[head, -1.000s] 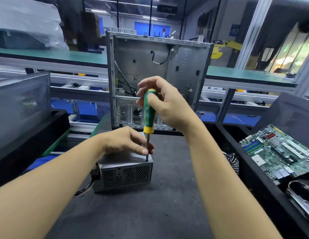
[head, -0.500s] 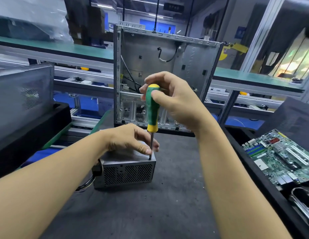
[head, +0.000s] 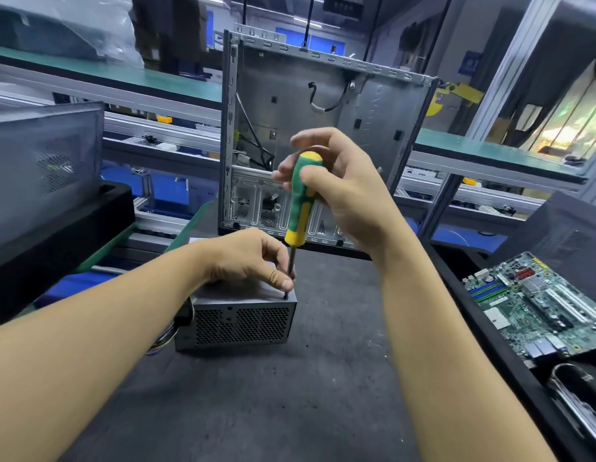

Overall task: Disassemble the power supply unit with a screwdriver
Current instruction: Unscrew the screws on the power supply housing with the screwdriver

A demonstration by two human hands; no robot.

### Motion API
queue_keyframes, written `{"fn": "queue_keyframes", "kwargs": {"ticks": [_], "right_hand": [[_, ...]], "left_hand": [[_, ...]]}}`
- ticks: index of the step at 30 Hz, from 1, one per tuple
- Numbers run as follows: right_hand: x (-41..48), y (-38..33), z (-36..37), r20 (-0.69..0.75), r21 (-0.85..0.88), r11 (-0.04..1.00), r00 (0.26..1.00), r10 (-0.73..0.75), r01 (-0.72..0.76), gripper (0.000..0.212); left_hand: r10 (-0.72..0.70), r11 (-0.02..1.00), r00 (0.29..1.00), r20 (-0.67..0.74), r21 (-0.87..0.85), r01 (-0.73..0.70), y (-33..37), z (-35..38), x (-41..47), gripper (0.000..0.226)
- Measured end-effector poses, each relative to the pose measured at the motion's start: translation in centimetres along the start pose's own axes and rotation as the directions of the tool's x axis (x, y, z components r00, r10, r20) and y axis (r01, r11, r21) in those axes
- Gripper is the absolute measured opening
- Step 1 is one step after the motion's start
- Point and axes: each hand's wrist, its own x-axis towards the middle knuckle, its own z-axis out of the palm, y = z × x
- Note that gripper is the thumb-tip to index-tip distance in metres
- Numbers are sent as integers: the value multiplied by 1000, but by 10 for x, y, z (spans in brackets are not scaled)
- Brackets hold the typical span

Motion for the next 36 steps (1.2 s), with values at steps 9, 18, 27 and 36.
{"fn": "queue_keyframes", "kwargs": {"ticks": [9, 18, 27, 36], "right_hand": [[-3, 3, 2, -39, -234, 970, 996, -83, 72, 11], [2, 3, 2, -26, -145, 989, 1000, -11, 7, 25], [3, 9, 6, -88, -249, 968, 995, -41, 18, 26], [-4, 4, 11, -73, -336, 941, 995, -68, 40, 25]], "left_hand": [[10, 996, 993, 119, -86, 0, 6, -5, -6, 22], [7, 996, 1000, 1, -86, -6, -2, -1, 0, 27], [-11, 999, 993, 115, -49, 16, 9, -6, -6, 23], [-44, 998, 999, 18, -48, 45, 4, -2, -2, 45]]}}
